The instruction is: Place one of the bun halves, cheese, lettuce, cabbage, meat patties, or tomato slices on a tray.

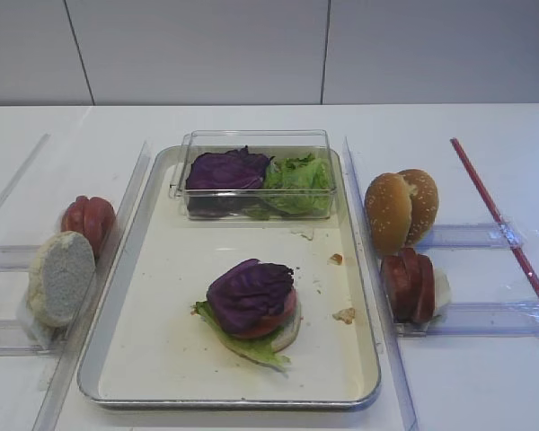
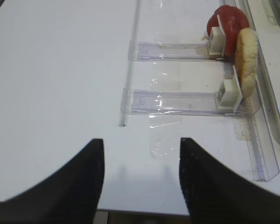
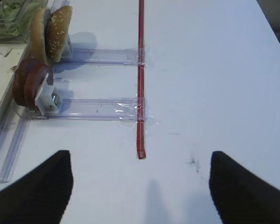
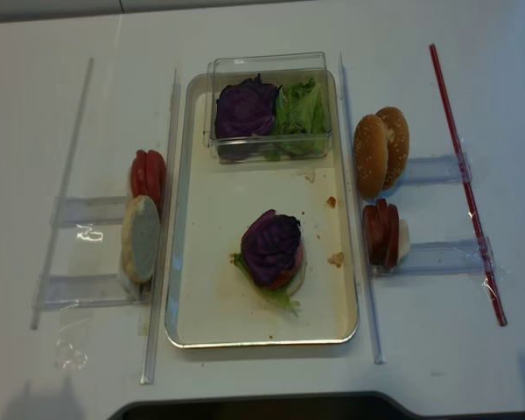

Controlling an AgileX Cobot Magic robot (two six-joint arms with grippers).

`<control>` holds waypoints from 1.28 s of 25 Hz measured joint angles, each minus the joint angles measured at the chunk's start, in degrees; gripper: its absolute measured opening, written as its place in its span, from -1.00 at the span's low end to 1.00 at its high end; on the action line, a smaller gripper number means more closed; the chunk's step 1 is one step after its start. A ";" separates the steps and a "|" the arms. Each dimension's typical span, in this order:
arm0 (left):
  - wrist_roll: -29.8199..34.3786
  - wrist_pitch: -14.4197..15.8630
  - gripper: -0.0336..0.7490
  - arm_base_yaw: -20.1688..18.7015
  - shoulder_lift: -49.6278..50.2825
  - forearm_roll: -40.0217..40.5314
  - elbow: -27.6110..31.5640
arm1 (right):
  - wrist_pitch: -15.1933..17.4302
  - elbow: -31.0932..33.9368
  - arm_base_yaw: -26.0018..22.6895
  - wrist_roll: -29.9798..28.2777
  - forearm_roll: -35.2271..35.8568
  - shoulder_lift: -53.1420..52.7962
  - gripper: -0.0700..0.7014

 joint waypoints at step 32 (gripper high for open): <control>6.11 0.00 0.67 -2.48 0.00 -3.16 0.00 | 0.00 0.00 0.00 0.00 0.00 0.00 0.80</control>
